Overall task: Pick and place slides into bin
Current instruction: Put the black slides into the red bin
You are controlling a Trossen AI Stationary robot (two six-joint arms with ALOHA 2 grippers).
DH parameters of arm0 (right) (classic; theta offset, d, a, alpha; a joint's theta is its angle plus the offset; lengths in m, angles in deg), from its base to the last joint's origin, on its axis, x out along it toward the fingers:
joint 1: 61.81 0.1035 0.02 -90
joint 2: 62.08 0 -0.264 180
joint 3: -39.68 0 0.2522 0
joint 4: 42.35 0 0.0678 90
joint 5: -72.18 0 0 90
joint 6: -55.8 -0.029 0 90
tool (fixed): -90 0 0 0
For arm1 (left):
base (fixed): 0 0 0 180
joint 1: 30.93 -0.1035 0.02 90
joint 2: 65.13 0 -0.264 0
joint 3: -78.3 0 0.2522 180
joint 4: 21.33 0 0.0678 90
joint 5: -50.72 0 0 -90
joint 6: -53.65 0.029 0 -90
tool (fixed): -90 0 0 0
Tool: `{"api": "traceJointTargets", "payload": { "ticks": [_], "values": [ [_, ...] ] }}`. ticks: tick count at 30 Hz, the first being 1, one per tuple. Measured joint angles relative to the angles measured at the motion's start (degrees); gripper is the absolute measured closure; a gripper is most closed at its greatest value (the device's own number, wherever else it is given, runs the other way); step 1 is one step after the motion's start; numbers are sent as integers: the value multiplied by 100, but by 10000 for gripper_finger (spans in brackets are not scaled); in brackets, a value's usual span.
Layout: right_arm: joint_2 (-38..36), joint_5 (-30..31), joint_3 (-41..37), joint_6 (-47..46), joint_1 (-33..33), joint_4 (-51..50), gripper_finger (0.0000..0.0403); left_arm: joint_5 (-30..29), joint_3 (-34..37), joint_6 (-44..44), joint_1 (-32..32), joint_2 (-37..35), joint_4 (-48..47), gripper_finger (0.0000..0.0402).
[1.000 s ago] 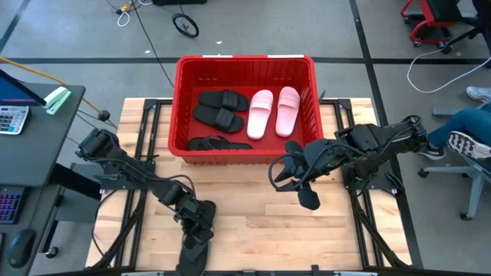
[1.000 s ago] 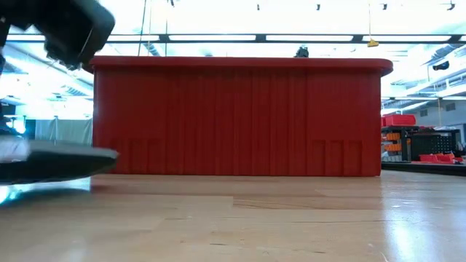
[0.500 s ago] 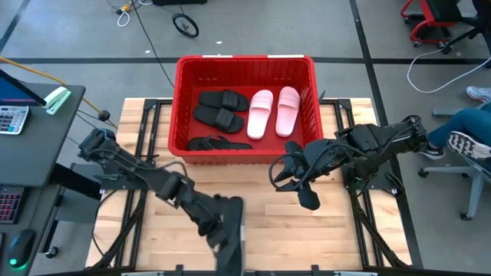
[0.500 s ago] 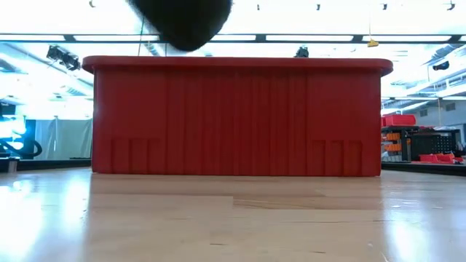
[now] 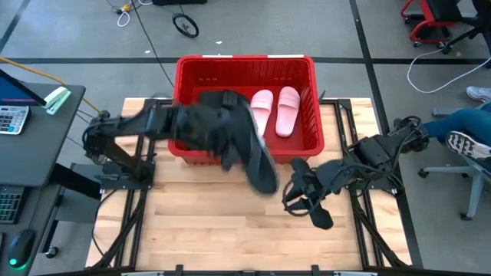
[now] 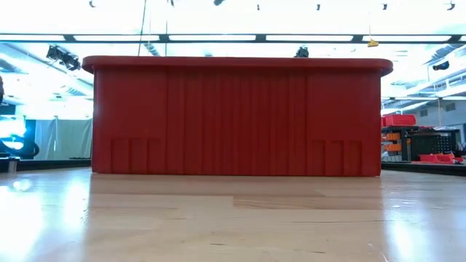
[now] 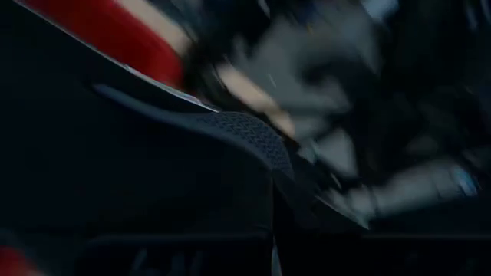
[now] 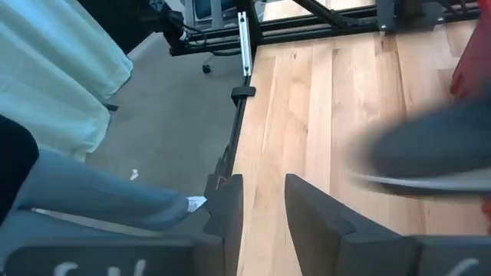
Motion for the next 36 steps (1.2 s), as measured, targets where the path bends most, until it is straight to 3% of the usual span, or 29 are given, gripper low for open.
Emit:
{"api": "traceJointTargets", "payload": {
  "ticks": [6, 12, 18, 22, 24, 36],
  "values": [
    [0, 378, 0, -360, 263, 0, 304, -211, 180, 329, -1394, 64, 442, 402],
    [0, 591, 0, -519, 450, 17, 304, -312, 400, -371, -2157, 603, 937, 401],
    [0, 610, 0, -527, 601, 17, 305, -675, 460, -1279, -2080, 1533, 1836, 401],
    [0, 611, 0, -500, 725, 17, 305, -2008, 465, -2096, -1831, 2031, 1906, 401],
    [0, 606, 0, -498, 799, 15, 305, -2395, 465, -2715, -1718, 2256, 1786, 401],
    [0, 604, 0, -474, 1078, -52, 305, -2475, 464, -5270, -1250, 3196, 2313, 401]
  ]
}}
